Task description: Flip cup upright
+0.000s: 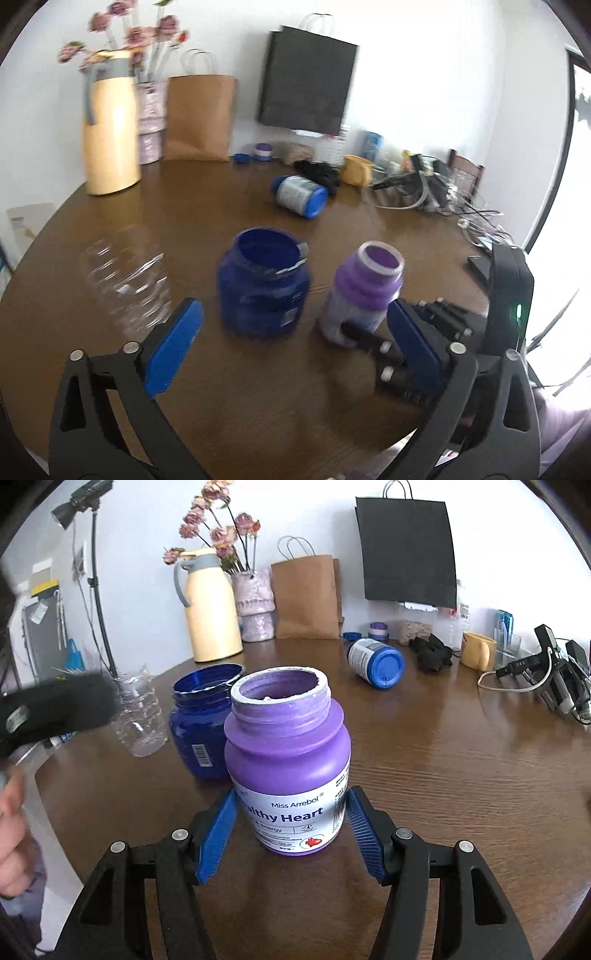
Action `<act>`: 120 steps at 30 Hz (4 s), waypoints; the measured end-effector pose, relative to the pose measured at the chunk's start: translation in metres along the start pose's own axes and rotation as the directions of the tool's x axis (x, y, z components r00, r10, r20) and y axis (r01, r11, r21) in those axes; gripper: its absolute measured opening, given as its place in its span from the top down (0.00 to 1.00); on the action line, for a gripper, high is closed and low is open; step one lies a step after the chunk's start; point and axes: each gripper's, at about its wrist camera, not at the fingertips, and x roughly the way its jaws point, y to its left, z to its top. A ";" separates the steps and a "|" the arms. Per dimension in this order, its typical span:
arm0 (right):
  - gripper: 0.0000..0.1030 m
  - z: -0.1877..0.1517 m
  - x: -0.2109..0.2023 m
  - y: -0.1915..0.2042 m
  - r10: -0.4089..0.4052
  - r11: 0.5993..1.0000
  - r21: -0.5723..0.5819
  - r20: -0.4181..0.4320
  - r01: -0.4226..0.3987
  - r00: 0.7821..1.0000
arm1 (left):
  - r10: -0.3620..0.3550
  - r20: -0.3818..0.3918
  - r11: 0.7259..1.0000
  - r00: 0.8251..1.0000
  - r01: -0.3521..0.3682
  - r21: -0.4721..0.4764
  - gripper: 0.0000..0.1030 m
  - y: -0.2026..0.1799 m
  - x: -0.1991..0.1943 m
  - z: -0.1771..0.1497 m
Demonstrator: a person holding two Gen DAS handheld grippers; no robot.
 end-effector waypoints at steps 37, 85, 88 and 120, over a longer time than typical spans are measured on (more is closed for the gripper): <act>0.20 -0.045 -0.197 0.062 -0.060 0.998 0.000 0.043 0.060 0.997 | 0.347 0.102 0.938 0.932 -0.343 -0.053 0.00 -0.077 -0.184 -0.103; 0.20 -0.071 -0.231 0.065 -0.065 0.996 0.060 0.054 0.061 0.996 | 0.378 0.114 0.926 0.919 -0.373 -0.065 0.00 -0.076 -0.204 -0.114; 0.20 -0.072 -0.231 0.064 -0.065 0.996 0.060 0.053 0.062 0.997 | 0.377 0.112 0.926 0.919 -0.372 -0.064 0.00 -0.076 -0.204 -0.114; 0.20 -0.074 -0.226 0.064 -0.081 0.995 0.061 0.048 0.078 0.996 | 0.374 0.107 0.927 0.921 -0.370 -0.058 0.00 -0.077 -0.203 -0.116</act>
